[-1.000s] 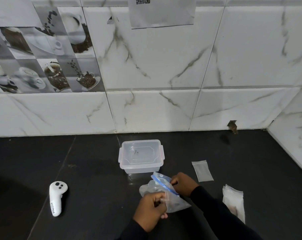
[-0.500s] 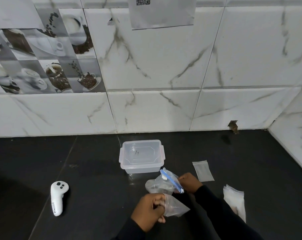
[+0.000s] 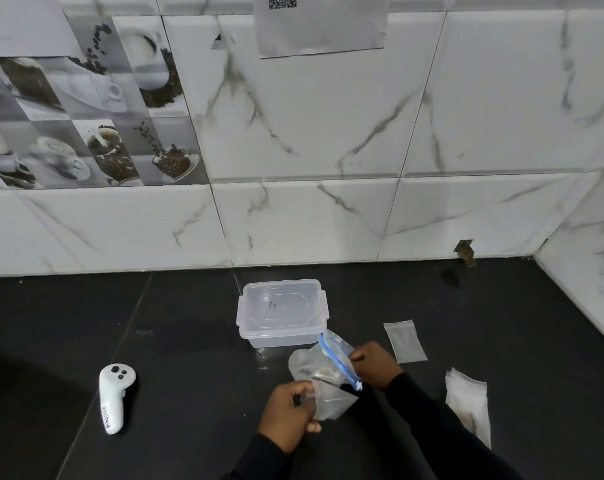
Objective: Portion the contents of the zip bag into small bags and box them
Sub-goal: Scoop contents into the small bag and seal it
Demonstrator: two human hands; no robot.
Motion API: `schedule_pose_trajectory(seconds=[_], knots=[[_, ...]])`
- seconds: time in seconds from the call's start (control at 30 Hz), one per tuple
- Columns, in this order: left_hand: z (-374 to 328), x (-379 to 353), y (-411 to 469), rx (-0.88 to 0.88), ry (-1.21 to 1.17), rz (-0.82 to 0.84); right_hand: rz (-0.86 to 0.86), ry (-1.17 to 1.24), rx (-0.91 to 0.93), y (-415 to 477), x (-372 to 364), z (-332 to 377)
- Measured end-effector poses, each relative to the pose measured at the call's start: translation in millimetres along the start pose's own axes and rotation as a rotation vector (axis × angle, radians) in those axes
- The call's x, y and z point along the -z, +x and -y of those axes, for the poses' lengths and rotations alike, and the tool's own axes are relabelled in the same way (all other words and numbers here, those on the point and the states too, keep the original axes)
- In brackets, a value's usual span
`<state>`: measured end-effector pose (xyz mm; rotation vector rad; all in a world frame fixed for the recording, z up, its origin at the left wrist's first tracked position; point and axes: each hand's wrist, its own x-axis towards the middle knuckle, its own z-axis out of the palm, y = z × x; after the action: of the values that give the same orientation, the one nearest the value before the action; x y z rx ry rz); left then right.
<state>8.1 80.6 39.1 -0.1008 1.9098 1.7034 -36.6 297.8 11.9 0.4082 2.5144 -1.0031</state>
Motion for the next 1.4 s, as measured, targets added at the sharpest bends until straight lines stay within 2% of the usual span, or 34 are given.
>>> schedule_pose_trajectory(seconds=[0.17,0.33,0.5,0.63,0.7,0.83,0.97,1.2,1.4], knots=[[4,1,-5,-0.052,0.111,-0.047,0.010,0.039,0.026,1,0,1],[17,8,-9,-0.027,0.267,-0.019,0.058,0.074,0.027,1,13,-1],[25,12,-21,-0.058,0.345,-0.107,-0.098,0.031,0.080,-10,20,15],[18,17,-29,-0.203,0.496,-0.183,-0.235,-0.131,0.091,-22,21,20],[11,20,-31,-0.282,0.611,-0.205,-0.213,-0.166,0.081,-28,23,18],[-5,22,-34,-0.447,0.694,-0.241,-0.174,-0.278,0.149,-43,17,16],[-15,23,-33,-0.521,0.678,-0.235,-0.173,-0.248,0.142,-50,7,14],[-27,30,-37,-0.569,0.606,-0.172,-0.216,-0.111,-0.010,-53,8,0],[-42,30,-38,-0.575,0.459,-0.091,-0.228,0.156,-0.115,-59,7,-20]])
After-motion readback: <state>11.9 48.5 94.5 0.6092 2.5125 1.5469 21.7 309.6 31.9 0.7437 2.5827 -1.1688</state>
